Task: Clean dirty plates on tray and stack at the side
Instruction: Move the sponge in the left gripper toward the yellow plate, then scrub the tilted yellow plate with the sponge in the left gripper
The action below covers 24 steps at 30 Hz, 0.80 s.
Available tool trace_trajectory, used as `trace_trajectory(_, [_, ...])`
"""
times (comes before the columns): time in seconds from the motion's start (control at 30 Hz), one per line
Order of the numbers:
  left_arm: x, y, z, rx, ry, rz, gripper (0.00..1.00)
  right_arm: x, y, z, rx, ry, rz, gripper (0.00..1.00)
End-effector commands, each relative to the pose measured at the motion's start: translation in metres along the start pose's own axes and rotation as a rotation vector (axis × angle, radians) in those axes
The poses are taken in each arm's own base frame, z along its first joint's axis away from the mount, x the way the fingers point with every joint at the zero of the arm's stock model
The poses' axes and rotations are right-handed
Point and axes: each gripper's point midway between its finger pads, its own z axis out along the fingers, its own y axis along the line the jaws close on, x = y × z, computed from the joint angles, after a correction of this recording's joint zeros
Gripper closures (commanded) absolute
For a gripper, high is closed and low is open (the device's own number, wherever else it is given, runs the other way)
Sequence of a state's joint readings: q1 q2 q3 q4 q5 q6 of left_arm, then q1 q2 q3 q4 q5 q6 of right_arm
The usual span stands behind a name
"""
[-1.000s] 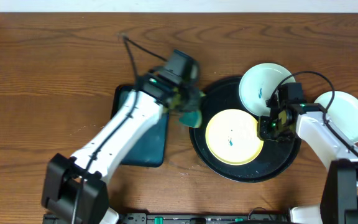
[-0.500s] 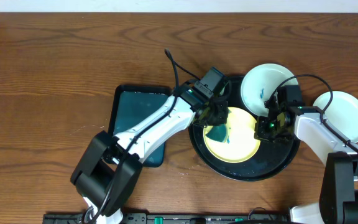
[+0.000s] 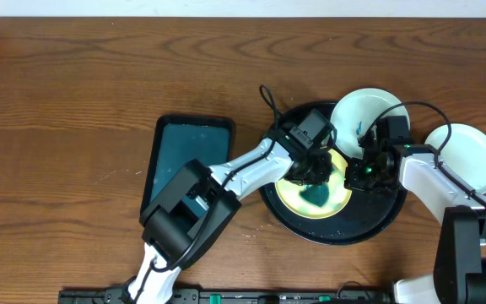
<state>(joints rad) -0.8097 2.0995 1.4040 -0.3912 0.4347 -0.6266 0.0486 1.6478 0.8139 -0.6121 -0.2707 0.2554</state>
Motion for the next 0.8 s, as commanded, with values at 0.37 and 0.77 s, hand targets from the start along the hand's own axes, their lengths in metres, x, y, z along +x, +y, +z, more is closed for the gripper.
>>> trace_trajectory(0.37, [-0.012, 0.17, -0.057, -0.989, -0.181, 0.076, 0.93, 0.023, -0.026, 0.017, 0.113, 0.075, 0.023, 0.99])
trace_trajectory(0.77, [0.021, 0.041, 0.029, -0.146, 0.091, -0.027, 0.93, 0.024, -0.026, 0.017, 0.113, 0.077, 0.009, 0.99])
